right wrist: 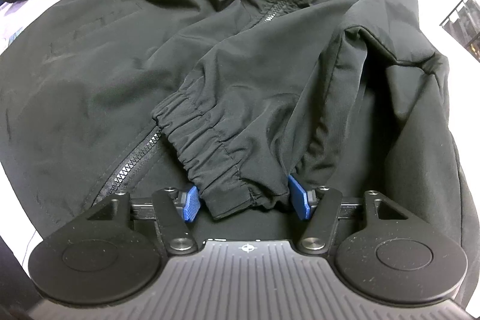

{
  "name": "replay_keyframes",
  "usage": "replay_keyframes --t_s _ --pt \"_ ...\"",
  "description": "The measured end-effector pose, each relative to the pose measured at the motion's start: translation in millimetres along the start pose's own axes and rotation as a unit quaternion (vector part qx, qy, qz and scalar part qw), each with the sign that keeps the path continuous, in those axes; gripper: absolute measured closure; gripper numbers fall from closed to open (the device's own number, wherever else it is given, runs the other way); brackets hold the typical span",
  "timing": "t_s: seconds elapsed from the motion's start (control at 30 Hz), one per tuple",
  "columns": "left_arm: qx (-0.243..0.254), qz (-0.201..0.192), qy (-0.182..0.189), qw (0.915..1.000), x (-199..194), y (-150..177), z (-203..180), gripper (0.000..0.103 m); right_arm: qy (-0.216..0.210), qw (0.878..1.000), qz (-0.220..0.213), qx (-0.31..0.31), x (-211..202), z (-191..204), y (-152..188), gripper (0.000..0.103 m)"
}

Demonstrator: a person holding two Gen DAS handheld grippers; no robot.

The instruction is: Fold large clothes

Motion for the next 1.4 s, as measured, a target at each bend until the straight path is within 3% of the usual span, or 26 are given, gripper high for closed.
replay_keyframes --t_s 0.07,0.23,0.4,0.53,0.67,0.73,0.83,0.97,1.17,1.4 --pt "0.013 0.015 0.046 0.9987 -6 20 -29 0.0 0.002 1.0 -0.002 -0.002 -1 1 -1 0.039" --pt "0.061 0.063 0.119 0.989 -18 73 -88 0.0 0.004 1.0 -0.007 -0.009 -6 3 -1 0.044" --pt "0.09 0.089 0.161 0.9788 -32 114 -129 0.0 0.0 1.0 -0.017 0.003 -15 0 -2 0.045" --pt "0.12 0.122 0.148 0.9741 -26 139 -148 0.0 -0.004 1.0 -0.024 0.015 -19 -4 -3 0.052" --pt "0.101 0.13 0.149 0.975 -22 145 -148 0.0 -0.006 0.998 -0.06 0.032 -38 -13 -11 0.063" --pt "0.089 0.131 0.148 0.9762 -22 146 -142 0.0 -0.007 0.994 -0.085 0.069 -53 -28 -17 0.072" --pt "0.088 0.129 0.142 0.9774 -22 142 -141 0.0 0.005 0.983 -0.123 0.138 -79 -68 -26 0.081" --pt "0.09 0.125 0.134 0.9789 -21 137 -140 0.0 0.049 0.961 -0.176 0.208 -116 -143 -38 0.082" --pt "0.087 0.129 0.122 0.9803 -23 137 -135 0.0 0.166 0.925 -0.229 0.253 -169 -248 -36 0.082" --pt "0.095 0.134 0.111 0.9801 -26 133 -136 0.0 0.326 0.874 -0.221 0.285 -203 -358 -16 0.082"
Point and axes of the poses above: each gripper's, at about its wrist camera, not at the fingertips, and x roughly the way its jaws point, z to its left, y to its underside, the point moved 9 cm from there along x, roughly the way its jaws point, and after that the axes turned 5 degrees about -x, right-handed, at the moved point
